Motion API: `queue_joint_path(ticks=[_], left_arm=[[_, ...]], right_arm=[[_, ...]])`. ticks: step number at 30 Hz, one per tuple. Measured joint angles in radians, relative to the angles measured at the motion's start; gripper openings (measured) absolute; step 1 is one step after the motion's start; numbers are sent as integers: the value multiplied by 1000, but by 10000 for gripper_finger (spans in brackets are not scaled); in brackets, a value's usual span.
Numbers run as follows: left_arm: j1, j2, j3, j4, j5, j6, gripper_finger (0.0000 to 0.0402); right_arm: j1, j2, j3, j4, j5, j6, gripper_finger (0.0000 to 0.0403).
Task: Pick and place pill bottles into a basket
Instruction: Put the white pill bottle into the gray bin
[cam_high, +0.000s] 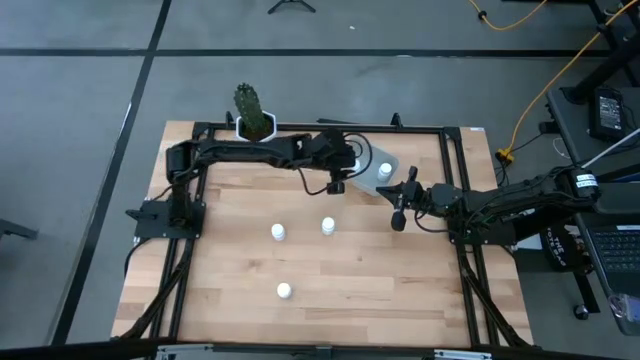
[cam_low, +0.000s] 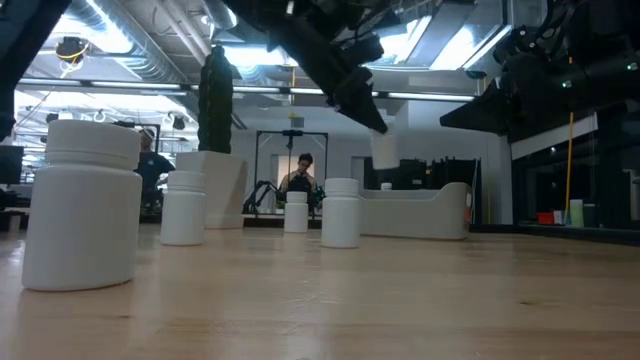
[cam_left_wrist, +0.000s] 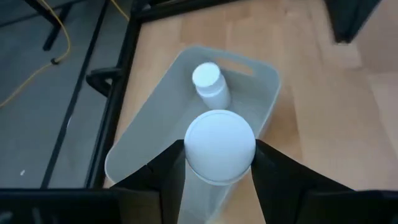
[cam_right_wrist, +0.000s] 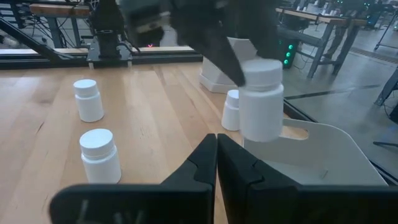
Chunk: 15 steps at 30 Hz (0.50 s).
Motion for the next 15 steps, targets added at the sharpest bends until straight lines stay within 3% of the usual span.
queue_joint_path(ticks=[15], left_arm=[[81,112,128,-5,111,39,157]], right_arm=[[0,0,0,-4,0,-1,16]])
